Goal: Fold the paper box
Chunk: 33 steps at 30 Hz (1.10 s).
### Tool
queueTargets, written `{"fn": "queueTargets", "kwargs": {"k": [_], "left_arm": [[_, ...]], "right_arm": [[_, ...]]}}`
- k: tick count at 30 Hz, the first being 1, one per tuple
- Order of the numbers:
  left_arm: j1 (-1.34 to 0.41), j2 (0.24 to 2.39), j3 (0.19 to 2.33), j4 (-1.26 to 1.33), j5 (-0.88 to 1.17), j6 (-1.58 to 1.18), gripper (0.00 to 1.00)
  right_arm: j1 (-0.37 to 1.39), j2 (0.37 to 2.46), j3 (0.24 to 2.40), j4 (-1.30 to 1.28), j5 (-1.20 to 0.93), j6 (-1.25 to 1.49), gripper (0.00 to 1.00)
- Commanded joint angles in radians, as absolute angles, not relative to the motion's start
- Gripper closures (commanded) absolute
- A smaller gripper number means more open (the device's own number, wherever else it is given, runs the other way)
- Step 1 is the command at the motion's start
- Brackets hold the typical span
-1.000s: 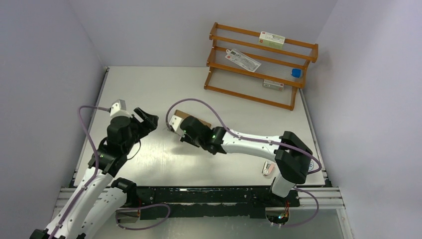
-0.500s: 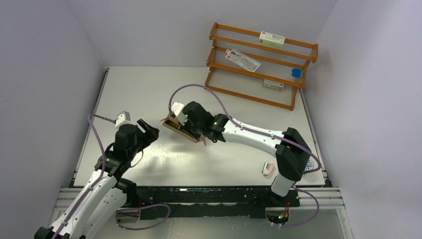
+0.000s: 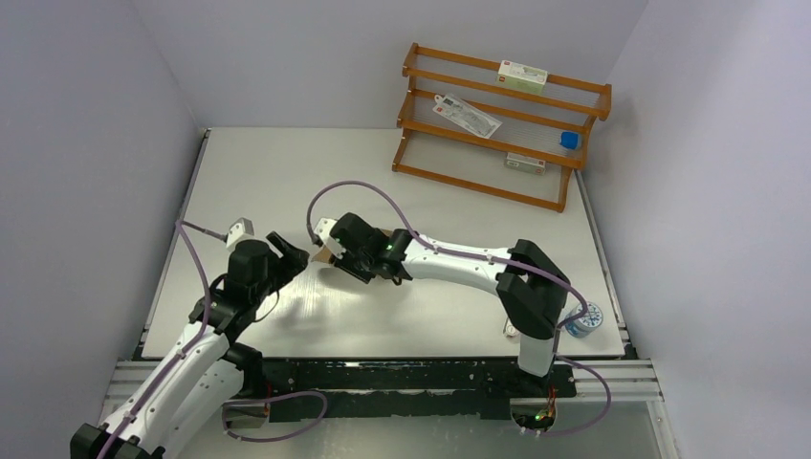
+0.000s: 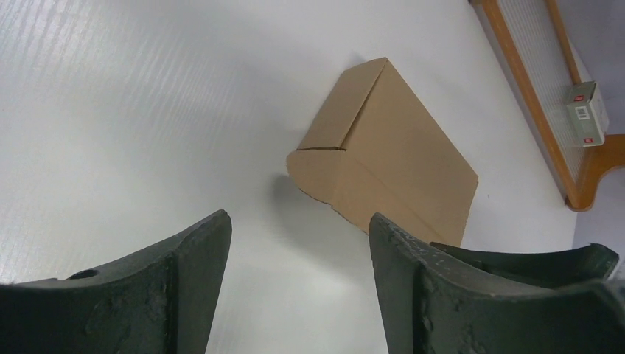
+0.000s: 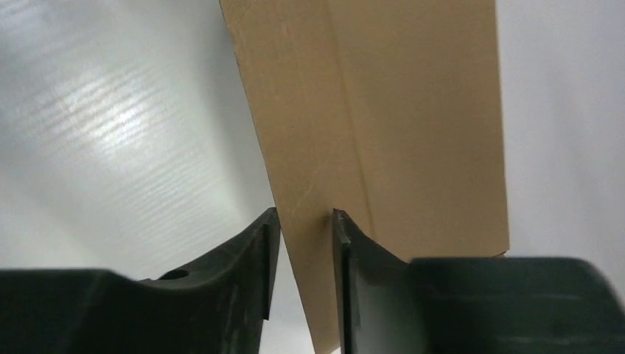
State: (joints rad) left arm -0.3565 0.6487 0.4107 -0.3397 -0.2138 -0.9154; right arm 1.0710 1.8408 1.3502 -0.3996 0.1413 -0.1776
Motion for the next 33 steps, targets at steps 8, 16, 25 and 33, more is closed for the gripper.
{"fn": "queueTargets", "kwargs": {"k": [8,16,25,33], "left_arm": [[-0.347,0.632,0.403,-0.301,-0.123,-0.966,0.22],[-0.347,0.688,0.328,-0.152,0.027,-1.011,0.20],[-0.347,0.829,0.253,0.091,0.142,-1.030,0.23],[-0.348,0.940,0.250,0.183,0.155,-0.996,0.24]], "right_arm": [[0.971,1.687,1.412,-0.456,-0.006,-0.130,0.36],[0.753,1.756,1.407,-0.338,-0.225,-0.049,0.25],[0.601,1.883,1.354,-0.125,-0.354,0.089,0.26],[0.566,1.937,1.250,-0.053,-0.485,0.184,0.32]]}}
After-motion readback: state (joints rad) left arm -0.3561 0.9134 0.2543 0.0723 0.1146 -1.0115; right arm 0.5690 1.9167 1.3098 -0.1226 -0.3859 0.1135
